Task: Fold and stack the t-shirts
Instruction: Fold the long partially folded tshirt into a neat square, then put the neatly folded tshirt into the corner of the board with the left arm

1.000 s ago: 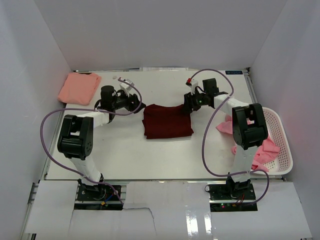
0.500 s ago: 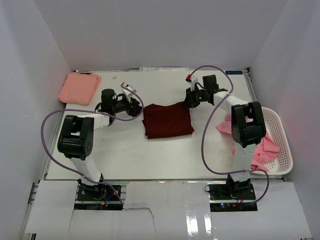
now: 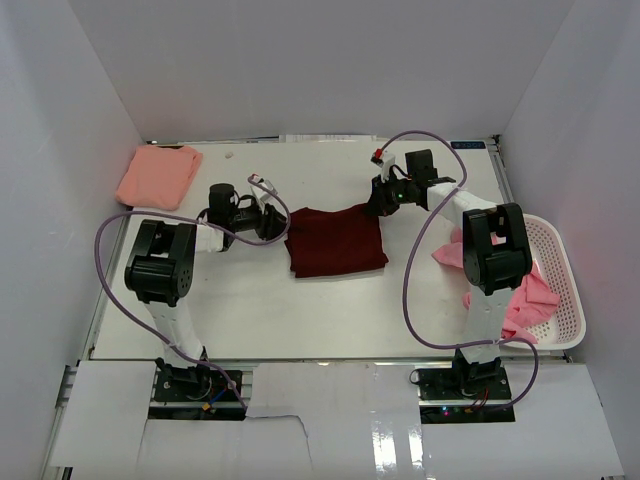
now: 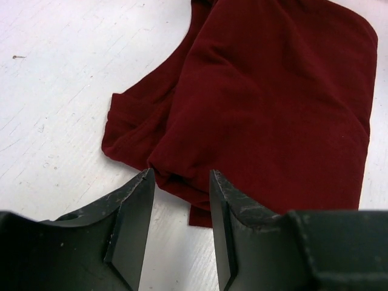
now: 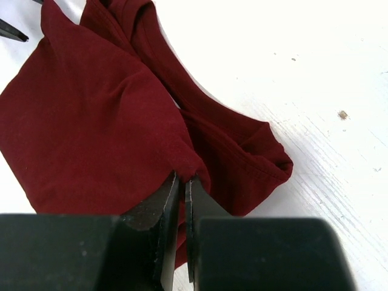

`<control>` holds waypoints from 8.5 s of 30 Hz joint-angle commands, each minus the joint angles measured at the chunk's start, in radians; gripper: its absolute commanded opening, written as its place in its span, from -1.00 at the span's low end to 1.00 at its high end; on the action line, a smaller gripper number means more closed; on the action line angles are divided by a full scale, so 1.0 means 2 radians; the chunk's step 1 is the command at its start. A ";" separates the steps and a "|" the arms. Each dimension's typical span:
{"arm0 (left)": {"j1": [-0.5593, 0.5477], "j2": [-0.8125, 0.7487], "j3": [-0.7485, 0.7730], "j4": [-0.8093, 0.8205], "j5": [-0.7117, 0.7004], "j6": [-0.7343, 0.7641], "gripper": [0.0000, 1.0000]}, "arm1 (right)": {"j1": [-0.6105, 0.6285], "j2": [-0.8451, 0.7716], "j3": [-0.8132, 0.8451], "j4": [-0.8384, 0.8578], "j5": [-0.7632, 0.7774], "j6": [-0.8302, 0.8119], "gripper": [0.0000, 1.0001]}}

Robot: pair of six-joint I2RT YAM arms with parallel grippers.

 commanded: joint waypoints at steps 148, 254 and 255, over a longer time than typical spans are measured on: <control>-0.051 -0.020 0.187 -0.085 -0.014 -0.363 -1.00 | 0.020 -0.107 -0.035 0.014 0.028 0.298 -0.85; -0.019 0.153 0.384 -0.415 -0.117 -0.321 0.96 | 0.002 -0.222 0.081 -0.254 0.086 0.263 0.20; -0.019 0.151 0.381 -0.411 -0.112 -0.325 0.96 | 0.002 -0.223 0.081 -0.254 0.086 0.263 0.20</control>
